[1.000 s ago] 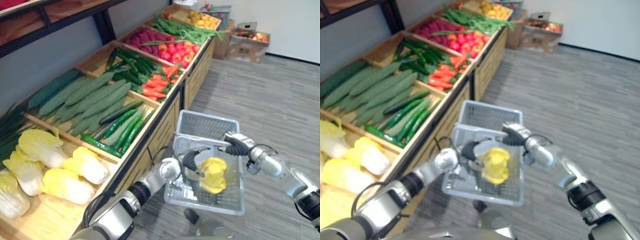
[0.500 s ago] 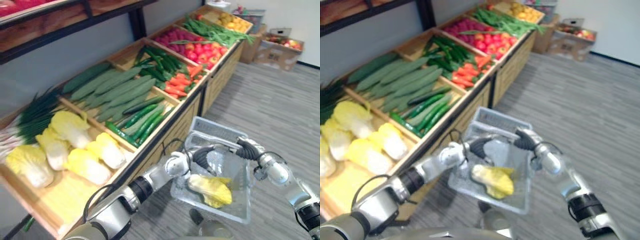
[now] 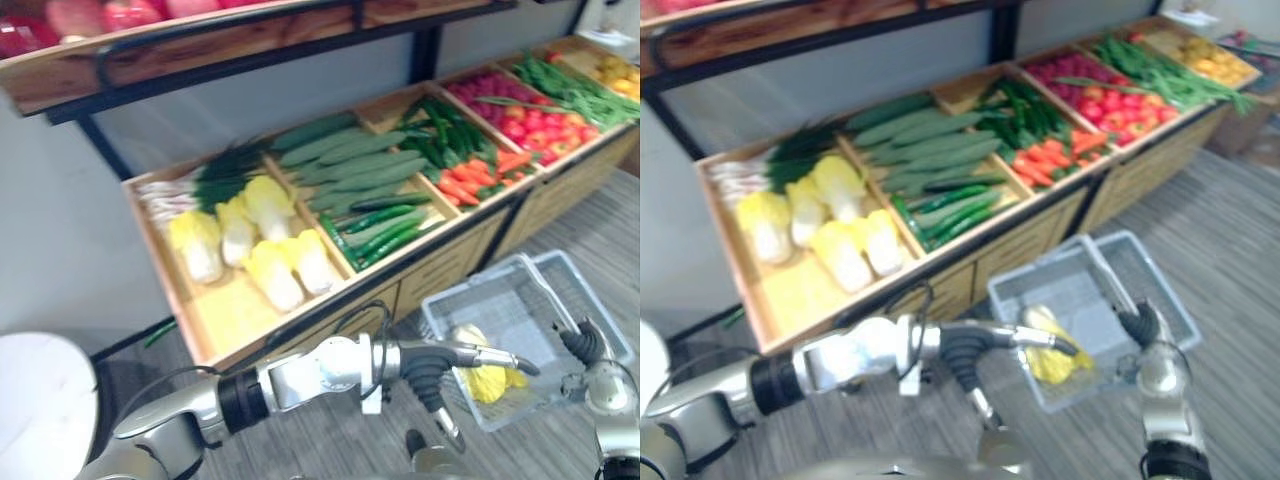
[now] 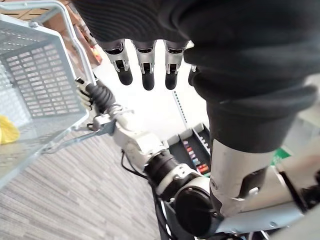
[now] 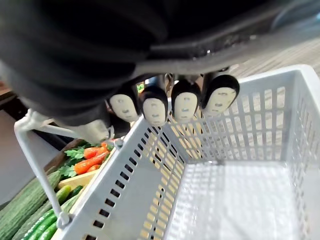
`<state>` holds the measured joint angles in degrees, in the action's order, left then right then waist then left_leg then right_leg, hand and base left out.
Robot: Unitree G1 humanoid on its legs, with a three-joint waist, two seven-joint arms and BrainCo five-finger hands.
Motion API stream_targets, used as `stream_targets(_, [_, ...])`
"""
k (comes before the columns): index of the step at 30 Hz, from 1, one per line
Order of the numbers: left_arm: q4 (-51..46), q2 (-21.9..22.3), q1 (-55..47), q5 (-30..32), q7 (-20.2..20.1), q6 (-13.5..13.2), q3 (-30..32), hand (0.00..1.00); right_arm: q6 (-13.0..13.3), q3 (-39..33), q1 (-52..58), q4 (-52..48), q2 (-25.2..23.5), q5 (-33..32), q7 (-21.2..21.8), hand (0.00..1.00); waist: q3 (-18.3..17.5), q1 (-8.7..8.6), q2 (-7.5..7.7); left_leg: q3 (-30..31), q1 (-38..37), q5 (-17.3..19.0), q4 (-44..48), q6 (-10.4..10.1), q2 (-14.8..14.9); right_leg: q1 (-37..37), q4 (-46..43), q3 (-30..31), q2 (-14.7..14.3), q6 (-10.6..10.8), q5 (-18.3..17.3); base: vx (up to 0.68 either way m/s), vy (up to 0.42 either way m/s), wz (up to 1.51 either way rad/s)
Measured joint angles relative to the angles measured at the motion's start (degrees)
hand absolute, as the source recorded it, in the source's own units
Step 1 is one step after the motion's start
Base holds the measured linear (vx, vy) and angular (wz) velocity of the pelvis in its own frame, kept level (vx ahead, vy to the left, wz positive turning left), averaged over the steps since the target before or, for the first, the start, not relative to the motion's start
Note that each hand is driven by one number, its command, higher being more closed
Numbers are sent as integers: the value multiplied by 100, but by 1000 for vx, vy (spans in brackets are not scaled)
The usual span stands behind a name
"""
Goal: Pick vegetable in the basket
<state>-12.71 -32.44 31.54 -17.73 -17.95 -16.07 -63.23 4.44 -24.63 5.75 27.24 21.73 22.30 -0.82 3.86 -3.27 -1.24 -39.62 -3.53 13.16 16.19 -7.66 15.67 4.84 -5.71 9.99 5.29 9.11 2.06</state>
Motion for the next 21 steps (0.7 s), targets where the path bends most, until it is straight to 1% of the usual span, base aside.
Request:
stream_targets(1, [-128, -51, -4, -30, 3, 0, 5, 0, -33, -271, 140, 185, -114, -30, -16, 100, -19, 69, 37, 198, 112, -30, -2, 46, -38, -33, -9, -229, 90, 3, -12, -35, 24, 104])
stream_targets(2, [-193, -90, -9, -36, 4, 0, 7, 0, -35, -411, 179, 303, -184, -42, -20, 100, -35, 117, 40, 285, 165, -43, -5, 64, -58, -53, -16, -341, 132, 6, -16, -40, 26, 105])
stream_targets(3, [-304, -167, -42, -184, 6, 2, 29, 0, -52, -672, 262, 538, -311, -49, -55, 100, -42, 189, 53, 460, 259, -88, -19, 118, -102, -120, -20, -572, 219, 12, -25, -34, 23, 98])
stream_targets(4, [-376, -195, -142, -226, 30, 2, 140, 0, -66, -848, 328, 725, -401, -142, -100, 100, -51, 201, 71, 627, 334, -146, -54, 157, -167, -170, -22, -769, 297, 14, -54, -34, 27, 129])
stream_targets(5, [-503, -204, -535, -225, 120, 1, 510, 0, -90, -1125, 430, 999, -607, -308, -155, 100, -83, 235, 127, 844, 387, -257, -210, 207, -303, -241, -32, -1021, 426, 34, -108, -23, 20, 105])
stream_targets(6, [-572, -199, -735, -223, 177, 1, 699, 0, -106, -1202, 479, 1095, -707, -386, -169, 100, -105, 255, 155, 921, 441, -283, -229, 212, -341, -252, -30, -1116, 469, 29, -144, -2, 14, 92])
stream_targets(7, [-683, -167, -1076, -217, 250, 0, 1045, 0, -112, -1314, 503, 1254, -865, -550, -183, 100, -124, 295, 209, 1011, 494, -323, -261, 221, -389, -275, -22, -1226, 520, 24, -223, 15, -7, 64])
stream_targets(8, [-739, -75, -1589, -213, 408, -1, 1581, 0, -119, -1420, 569, 1487, -1061, -782, -240, 100, -148, 338, 262, 1124, 528, -431, -374, 247, -453, -300, 1, -1352, 559, 22, -253, 20, -15, 55])
stream_targets(9, [-738, 33, -1849, -185, 504, -1, 1837, 0, -119, -1474, 597, 1597, -1157, -912, -254, 100, -165, 364, 287, 1191, 539, -487, -440, 256, -493, -321, 22, -1408, 574, 5, -263, 20, -30, 54])
stream_targets(11, [-652, 549, -2758, -113, 824, 1, 2921, 0, -119, -1596, 599, 2091, -1459, -1281, -365, 100, -234, 426, 382, 1394, 543, -741, -795, 278, -631, -358, 101, -1591, 594, -68, -357, 20, -35, 46])
stream_targets(12, [-599, 690, -2932, -112, 878, 4, 3177, 0, -120, -1624, 599, 2207, -1508, -1365, -384, 100, -251, 436, 400, 1437, 541, -807, -892, 286, -664, -360, 120, -1635, 593, -68, -358, 29, -51, 43])
stream_targets(13, [-470, 1117, -3289, 51, 1035, 7, 3735, 0, -121, -1754, 583, 2491, -1580, -1390, -392, 100, -270, 476, 429, 1542, 534, -944, -1087, 286, -726, -386, 172, -1731, 592, -69, -359, 33, -46, 40])
stream_targets(14, [-209, 1608, -3649, 401, 1288, 15, 4404, 0, -126, -1885, 534, 2802, -1613, -1450, -411, 100, -291, 518, 440, 1635, 494, -1111, -1331, 278, -794, -388, 212, -1798, 590, -71, -359, 39, -42, 38])
stream_targets(16, [259, 1850, -3914, 907, 1540, 50, 4975, 0, -131, -2025, 481, 3016, -1617, -1567, -444, 100, -308, 509, 438, 1706, 400, -1295, -1631, 297, -860, -400, 196, -1885, 590, -95, -376, 52, -22, 23])
stream_targets(17, [712, 1943, -4061, 1398, 1749, 127, 5363, 0, -127, -2053, 454, 3105, -1615, -1570, -502, 100, -327, 503, 424, 1737, 273, -1415, -1835, 308, -899, -401, 177, -1915, 576, -90, -375, 76, -16, 14])
stream_targets(18, [929, 1965, -4110, 1663, 1872, 187, 5512, 0, -120, -2053, 446, 3141, -1614, -1569, -516, 100, -347, 498, 409, 1762, 235, -1479, -1932, 327, -910, -403, 176, -1923, 563, -93, -378, 78, -16, 18])
stream_targets(19, [1392, 2039, -4163, 2088, 2027, 278, 5837, 0, -112, -2046, 447, 3184, -1614, -1571, -526, 100, -395, 488, 412, 1842, 226, -1571, -2078, 338, -939, -398, 179, -1962, 545, -101, -395, 50, -11, 19])
stream_targets(20, [1730, 2125, -4184, 2333, 2123, 318, 6085, 0, -104, -2033, 444, 3196, -1614, -1577, -533, 100, -427, 484, 380, 1868, 199, -1620, -2163, 336, -957, -397, 179, -1969, 529, -120, -408, 51, -7, 17])
stream_targets(21, [2048, 2192, -4206, 2522, 2262, 379, 6312, 0, -83, -1986, 437, 3209, -1613, -1593, -550, 100, -428, 487, 393, 1879, 194, -1630, -2171, 346, -953, -399, 181, -1973, 516, -129, -415, 45, -3, 8])
